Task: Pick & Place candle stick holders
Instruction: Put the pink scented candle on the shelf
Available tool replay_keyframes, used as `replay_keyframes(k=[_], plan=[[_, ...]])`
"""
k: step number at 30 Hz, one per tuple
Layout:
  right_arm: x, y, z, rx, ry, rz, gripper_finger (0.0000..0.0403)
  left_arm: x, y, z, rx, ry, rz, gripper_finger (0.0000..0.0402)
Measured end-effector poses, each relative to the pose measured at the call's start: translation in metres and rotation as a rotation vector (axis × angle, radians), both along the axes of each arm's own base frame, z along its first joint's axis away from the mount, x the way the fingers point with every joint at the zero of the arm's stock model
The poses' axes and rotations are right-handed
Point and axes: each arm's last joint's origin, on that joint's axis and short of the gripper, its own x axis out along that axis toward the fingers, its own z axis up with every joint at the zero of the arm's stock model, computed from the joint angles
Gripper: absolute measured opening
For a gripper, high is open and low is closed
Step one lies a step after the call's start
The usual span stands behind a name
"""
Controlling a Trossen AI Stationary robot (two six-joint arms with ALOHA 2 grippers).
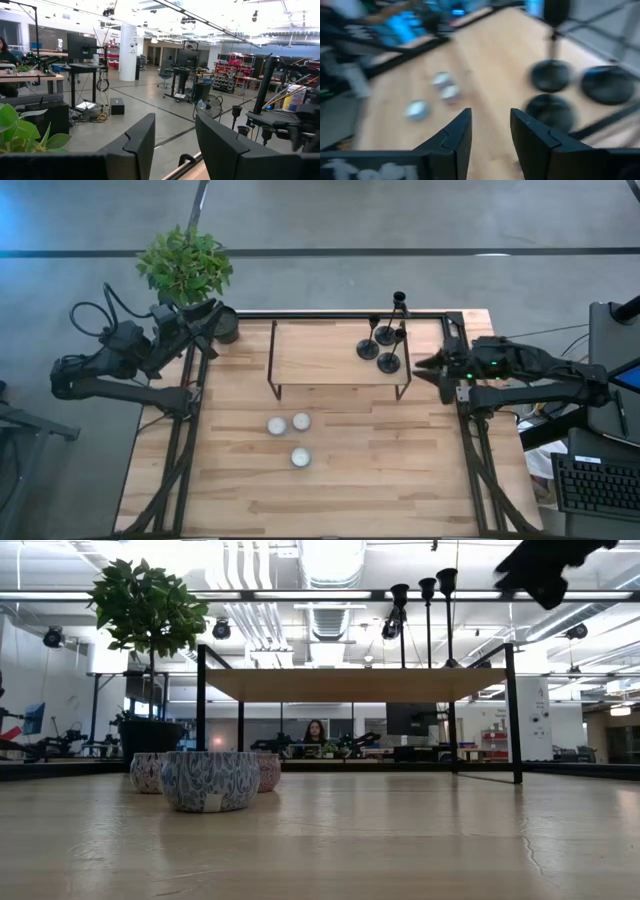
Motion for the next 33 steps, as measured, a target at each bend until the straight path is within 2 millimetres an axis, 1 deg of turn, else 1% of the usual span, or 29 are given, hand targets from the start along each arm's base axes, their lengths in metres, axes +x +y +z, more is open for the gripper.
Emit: replay_keyframes(k=[4,7,9,13,16,20,23,26,28,31,33], plan=[[-0.011,0.008,0.004,0.084,-0.058,0.108,0.0117,0.000,0.000,0.000,0.000,0.001,0.000,0.0149],[-0.011,0.016,0.003,0.144,-0.060,0.172,0.0112,0.000,0.000,0.000,0.000,0.001,0.000,0.0149],[-0.008,0.022,0.001,0.175,-0.052,0.204,0.0110,0.000,0.000,0.000,0.000,0.001,0.000,0.0149],[-0.001,0.040,-0.003,0.161,-0.079,0.206,0.0106,0.000,0.000,0.000,0.000,0.001,0.000,0.0149],[-0.001,0.059,-0.009,0.126,-0.128,0.166,0.0102,0.000,0.000,0.000,0.000,0.001,0.000,0.0149],[-0.011,0.089,-0.023,0.034,-0.188,0.075,0.0099,0.000,0.000,0.000,0.000,0.001,0.000,0.0149],[-0.024,0.111,-0.036,-0.119,-0.263,-0.005,0.0094,0.000,0.000,0.000,0.000,0.001,0.000,0.0149],[-0.032,0.127,-0.053,-0.297,-0.313,-0.050,0.0087,0.000,0.000,0.000,0.000,0.001,0.000,0.0149],[-0.033,0.131,-0.067,-0.319,-0.314,-0.048,0.0078,0.000,0.000,0.000,0.000,0.001,0.000,0.0149],[-0.033,0.131,-0.087,-0.254,-0.292,-0.031,0.0061,0.000,0.000,0.000,0.000,0.001,0.000,0.0149],[-0.034,0.129,-0.100,-0.248,-0.276,-0.021,0.0049,0.000,0.000,0.000,0.000,0.001,0.000,0.0149]])
